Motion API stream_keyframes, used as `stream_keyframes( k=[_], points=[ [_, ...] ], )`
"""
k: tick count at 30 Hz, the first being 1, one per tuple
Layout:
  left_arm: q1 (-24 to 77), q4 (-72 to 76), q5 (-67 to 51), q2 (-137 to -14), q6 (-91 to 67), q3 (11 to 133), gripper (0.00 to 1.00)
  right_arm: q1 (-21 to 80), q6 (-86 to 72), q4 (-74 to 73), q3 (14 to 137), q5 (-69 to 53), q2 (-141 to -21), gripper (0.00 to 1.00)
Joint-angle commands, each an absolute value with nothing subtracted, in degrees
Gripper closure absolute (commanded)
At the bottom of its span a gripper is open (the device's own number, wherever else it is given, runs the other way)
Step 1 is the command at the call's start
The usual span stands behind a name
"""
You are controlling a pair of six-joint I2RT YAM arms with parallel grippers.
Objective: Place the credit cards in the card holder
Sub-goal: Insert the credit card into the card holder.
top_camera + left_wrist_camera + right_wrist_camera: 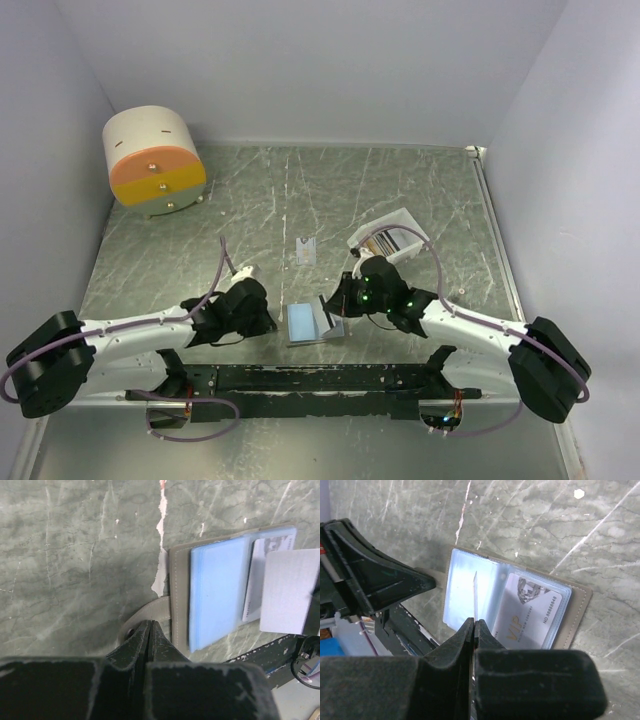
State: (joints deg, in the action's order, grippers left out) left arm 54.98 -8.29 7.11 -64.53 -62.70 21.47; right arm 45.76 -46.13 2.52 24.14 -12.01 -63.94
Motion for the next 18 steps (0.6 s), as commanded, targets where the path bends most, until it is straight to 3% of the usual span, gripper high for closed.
stream_keyframes(
  k=[1, 8, 18],
  points=[
    [54.77, -12.39, 8.48, -62.17, -61.50, 25.18, 0.92, 45.76, -46.00, 1.55, 22.31, -9.69, -63.30, 1.00],
    [54.84, -5.74, 1.69, -63.56, -59.51, 27.77, 0.85, 45.20, -49.90, 7.46, 19.84, -13.37, -64.74, 1.00],
    [54.93, -5.77, 4.58, -71.30, -58.63, 27.52, 0.93, 45.13, -50.94, 9.93, 18.01, -14.59, -65.30, 1.00]
  ],
)
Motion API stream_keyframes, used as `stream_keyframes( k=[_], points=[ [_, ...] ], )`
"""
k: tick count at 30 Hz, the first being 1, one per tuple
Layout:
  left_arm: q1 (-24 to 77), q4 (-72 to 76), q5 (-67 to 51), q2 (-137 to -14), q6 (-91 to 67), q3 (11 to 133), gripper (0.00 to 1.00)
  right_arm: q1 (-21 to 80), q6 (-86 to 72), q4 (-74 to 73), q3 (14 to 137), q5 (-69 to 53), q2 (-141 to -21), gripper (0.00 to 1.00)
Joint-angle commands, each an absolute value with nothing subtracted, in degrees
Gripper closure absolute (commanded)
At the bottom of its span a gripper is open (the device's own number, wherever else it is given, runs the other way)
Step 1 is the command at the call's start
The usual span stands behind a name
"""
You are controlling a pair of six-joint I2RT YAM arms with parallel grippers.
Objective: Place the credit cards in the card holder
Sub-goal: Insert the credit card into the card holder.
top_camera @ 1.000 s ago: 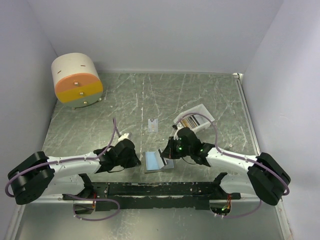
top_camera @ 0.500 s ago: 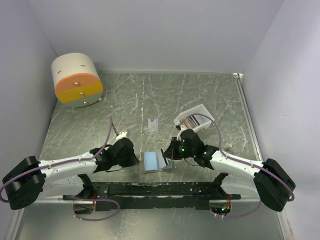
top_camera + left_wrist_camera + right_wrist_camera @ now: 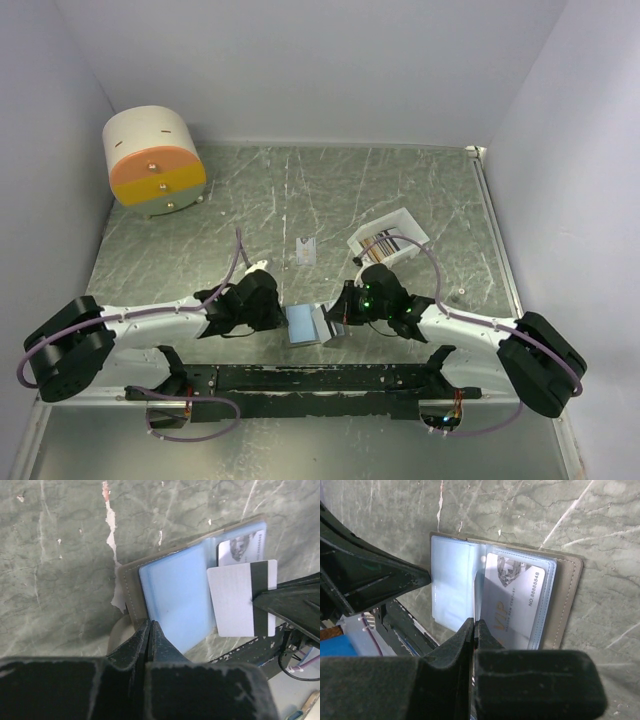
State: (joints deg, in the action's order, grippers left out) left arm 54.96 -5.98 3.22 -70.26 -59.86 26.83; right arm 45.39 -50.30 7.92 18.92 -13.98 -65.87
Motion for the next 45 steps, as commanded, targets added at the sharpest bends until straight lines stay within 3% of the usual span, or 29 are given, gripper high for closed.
stream_keyframes(
  k=[1, 45],
  points=[
    [54.93, -5.26, 4.70, -71.36, -58.66, 27.06, 0.93, 45.14, -51.09, 9.81, 18.02, -14.59, -64.95, 1.00],
    [54.96, -3.86, 6.71, -74.80, -58.65, 23.84, 0.93, 39.22, -46.48, 15.73, 17.10, -20.43, -73.27, 1.00]
  ],
)
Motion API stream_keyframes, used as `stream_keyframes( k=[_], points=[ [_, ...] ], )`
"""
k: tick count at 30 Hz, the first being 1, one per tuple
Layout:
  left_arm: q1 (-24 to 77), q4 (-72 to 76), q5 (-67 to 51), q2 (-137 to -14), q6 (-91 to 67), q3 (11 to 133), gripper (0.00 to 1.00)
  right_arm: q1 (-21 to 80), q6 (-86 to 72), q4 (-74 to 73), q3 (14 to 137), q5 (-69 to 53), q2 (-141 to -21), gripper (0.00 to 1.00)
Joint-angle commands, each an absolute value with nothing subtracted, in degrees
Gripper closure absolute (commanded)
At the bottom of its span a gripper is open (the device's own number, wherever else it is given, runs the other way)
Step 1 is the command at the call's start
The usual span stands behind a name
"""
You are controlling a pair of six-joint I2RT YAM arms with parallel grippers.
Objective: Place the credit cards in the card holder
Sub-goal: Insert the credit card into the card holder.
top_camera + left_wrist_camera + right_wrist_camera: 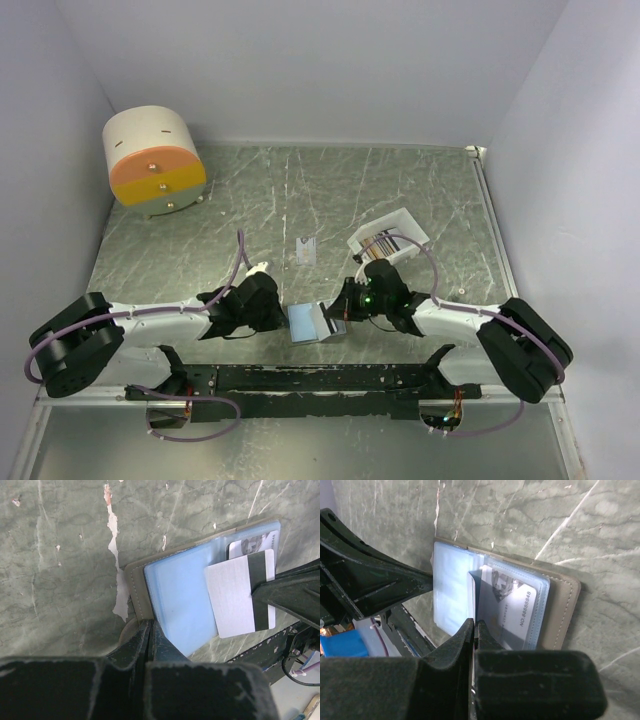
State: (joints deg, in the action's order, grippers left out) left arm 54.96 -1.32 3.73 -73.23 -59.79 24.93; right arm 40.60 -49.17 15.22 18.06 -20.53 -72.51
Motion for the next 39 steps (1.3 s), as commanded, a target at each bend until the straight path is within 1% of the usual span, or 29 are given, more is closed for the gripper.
stream_keyframes(
  k=[1, 10, 27, 39],
  points=[
    [54.94, -4.05, 6.78, -74.72, -58.59, 23.92, 0.93, 38.94, -46.07, 15.88, 17.06, -20.21, -73.22, 1.00],
    [54.93, -4.05, 6.44, -74.71, -58.98, 23.72, 0.93, 37.98, -43.52, 17.60, 18.14, -21.69, -76.33, 1.00],
    [54.95, -3.75, 6.49, -75.28, -59.06, 23.91, 0.93, 37.97, -44.63, 23.28, 16.30, -24.16, -78.92, 1.00],
    [54.95, -3.92, 5.98, -73.92, -59.39, 23.65, 0.93, 38.19, -47.00, 25.84, 15.35, -21.27, -78.29, 1.00]
  ],
)
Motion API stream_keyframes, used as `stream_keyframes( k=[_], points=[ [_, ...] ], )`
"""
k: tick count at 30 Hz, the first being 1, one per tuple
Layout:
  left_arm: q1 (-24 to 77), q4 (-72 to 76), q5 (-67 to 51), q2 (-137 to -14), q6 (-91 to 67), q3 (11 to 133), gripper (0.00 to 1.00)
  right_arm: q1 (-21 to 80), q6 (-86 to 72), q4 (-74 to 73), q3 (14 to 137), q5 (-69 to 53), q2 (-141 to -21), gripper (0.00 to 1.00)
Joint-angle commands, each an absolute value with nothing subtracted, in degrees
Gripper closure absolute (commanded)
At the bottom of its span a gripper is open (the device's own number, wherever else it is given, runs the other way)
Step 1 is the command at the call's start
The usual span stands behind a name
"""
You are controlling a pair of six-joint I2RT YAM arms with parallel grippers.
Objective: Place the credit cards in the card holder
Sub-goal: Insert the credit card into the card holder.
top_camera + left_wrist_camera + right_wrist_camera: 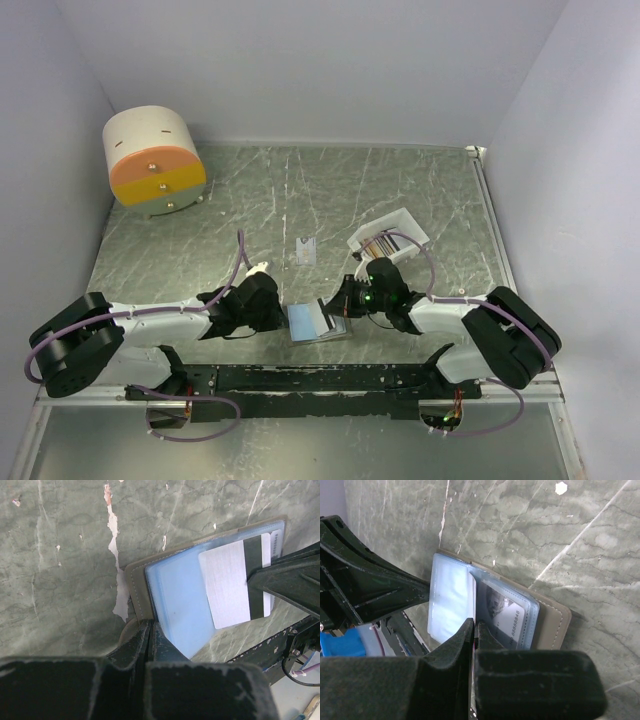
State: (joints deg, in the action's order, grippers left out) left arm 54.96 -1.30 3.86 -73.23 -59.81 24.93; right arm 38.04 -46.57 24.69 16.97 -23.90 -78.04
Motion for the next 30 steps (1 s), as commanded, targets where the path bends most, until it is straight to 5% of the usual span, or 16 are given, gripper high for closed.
stream_keyframes(
  k=[1, 30],
  points=[
    [54.96, -3.87, 5.83, -73.81, -59.48, 23.57, 0.93, 38.27, -47.58, 26.45, 15.04, -21.03, -77.97, 1.00],
    [55.32, -2.27, 5.42, -74.75, -60.41, 22.86, 0.93, 42.98, -52.98, 30.83, 11.09, -13.68, -76.86, 0.99]
  ],
)
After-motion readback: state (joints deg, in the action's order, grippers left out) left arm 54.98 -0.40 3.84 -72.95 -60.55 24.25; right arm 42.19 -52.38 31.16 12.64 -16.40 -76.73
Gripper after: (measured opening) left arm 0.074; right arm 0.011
